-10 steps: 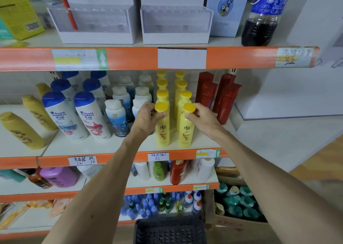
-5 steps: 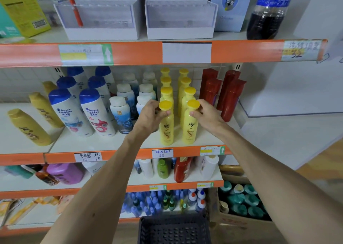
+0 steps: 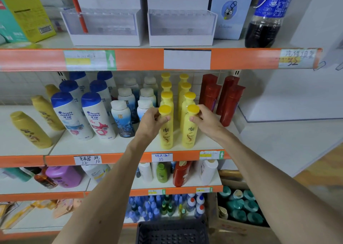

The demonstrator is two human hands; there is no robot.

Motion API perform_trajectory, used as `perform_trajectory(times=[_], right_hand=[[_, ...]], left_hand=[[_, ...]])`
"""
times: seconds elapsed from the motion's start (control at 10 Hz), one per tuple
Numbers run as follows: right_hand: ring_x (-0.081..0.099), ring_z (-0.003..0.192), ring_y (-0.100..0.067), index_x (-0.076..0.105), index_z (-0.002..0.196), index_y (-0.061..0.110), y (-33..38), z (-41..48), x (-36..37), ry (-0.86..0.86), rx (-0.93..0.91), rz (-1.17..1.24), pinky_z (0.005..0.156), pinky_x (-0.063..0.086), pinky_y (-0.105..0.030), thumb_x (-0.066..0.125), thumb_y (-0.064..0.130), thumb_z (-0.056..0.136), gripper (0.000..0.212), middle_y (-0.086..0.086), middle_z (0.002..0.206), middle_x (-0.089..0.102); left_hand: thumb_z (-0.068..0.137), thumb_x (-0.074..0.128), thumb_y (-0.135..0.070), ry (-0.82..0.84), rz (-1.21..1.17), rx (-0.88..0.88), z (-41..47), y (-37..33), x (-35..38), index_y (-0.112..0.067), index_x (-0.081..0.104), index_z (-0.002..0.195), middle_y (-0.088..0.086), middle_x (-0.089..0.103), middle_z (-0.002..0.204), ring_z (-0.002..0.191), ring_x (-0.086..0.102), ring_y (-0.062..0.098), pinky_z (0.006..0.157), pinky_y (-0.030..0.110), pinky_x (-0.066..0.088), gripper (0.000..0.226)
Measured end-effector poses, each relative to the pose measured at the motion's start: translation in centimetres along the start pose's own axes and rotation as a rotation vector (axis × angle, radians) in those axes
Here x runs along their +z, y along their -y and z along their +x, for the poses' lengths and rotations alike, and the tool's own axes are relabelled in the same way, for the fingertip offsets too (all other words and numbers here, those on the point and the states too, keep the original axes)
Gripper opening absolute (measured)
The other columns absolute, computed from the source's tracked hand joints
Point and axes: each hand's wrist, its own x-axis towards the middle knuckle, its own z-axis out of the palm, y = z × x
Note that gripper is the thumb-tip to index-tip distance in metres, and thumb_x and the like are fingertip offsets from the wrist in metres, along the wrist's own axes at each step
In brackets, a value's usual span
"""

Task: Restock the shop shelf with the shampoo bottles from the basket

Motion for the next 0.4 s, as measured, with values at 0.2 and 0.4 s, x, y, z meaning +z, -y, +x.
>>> perform_trajectory(times=[0.2, 0.4], right_hand=[[0.061, 0.111, -0.021, 0.056, 0.118, 0.018, 0.2, -0.6, -0.1, 0.005, 0.021, 0.055, 0.100, 0.048, -0.041, 0.062, 0.013, 0.095, 0.024, -0.006, 0.116, 0.066], [0.057, 0.123, -0.018, 0.052, 0.123, 0.017, -2.0, -2.3, 0.3, -0.042, 0.074, 0.177, 0.106, 0.046, -0.042, 0.074, 0.038, 0.079, 0.054, -0.005, 0.128, 0.061]], left_hand=[[0.085, 0.070, -0.027, 0.008, -0.042, -0.057, 0.3, 0.6, 0.0, -0.015, 0.060, 0.105, 0.011, 0.065, 0.105, 0.098, 0.059, 0.025, 0.082, 0.034, 0.048, 0.025], [0.074, 0.080, -0.026, 0.012, -0.083, -0.113, -0.4, 1.3, -0.2, -0.014, 0.053, 0.119, -0.002, 0.059, 0.113, 0.108, 0.057, 0.019, 0.094, 0.040, 0.051, 0.054]])
